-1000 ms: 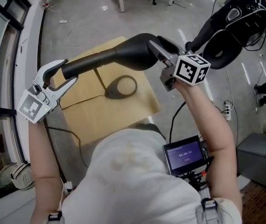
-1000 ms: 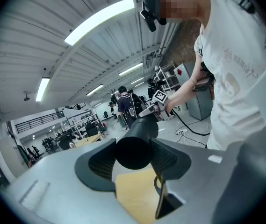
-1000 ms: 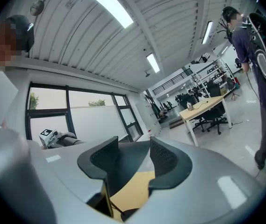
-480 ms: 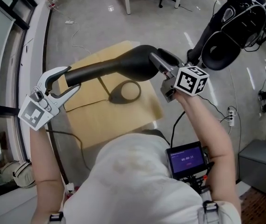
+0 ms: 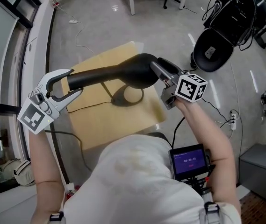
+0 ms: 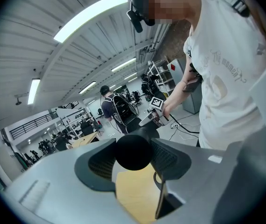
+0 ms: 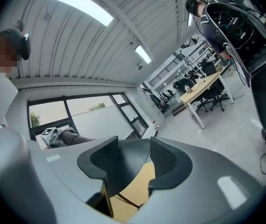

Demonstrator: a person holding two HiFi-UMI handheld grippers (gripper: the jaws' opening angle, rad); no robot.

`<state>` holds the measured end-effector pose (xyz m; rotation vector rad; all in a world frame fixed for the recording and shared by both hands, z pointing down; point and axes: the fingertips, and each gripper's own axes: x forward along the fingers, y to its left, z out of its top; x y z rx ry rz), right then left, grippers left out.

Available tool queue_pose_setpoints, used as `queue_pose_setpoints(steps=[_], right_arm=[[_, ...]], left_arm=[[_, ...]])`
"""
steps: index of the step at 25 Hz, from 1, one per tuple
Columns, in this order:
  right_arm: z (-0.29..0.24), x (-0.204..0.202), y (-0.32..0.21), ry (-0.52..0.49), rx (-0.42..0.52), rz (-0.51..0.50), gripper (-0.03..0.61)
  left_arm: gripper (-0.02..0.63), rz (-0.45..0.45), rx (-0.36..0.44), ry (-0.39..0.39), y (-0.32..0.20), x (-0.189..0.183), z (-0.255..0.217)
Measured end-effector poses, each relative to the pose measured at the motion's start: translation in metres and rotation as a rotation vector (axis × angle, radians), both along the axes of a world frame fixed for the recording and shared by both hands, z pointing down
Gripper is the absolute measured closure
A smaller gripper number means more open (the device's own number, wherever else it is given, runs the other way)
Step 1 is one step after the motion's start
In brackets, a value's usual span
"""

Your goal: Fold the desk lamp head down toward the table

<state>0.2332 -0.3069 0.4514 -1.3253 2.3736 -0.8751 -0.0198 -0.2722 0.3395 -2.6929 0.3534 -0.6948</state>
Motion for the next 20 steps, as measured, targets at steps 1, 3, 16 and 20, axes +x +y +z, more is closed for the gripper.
queue_pose_setpoints(steps=[1,3,16,20], right_arm=[[0.003,0.000,0.000,-0.009,-0.004,-0.003,0.351],[0.008,-0.001,0.000,-0.025,-0.010,-0.008,0.351],[0.031,-0.008,0.001,-0.149,-0.067,-0.063,0.351],[0.037,-0.011,0.002,-0.173,-0.068,-0.079,0.353]], left_arm=[[0.383,0.018,0.017,-0.011,0.001,0.002,-0.001],[0.383,0.105,0.099,-0.041,0.005,0.008,-0.004],[0.382,0.241,0.206,-0.124,0.012,0.031,-0.024],[0.380,0.232,0.199,-0.130,0.014,0.036,-0.026]])
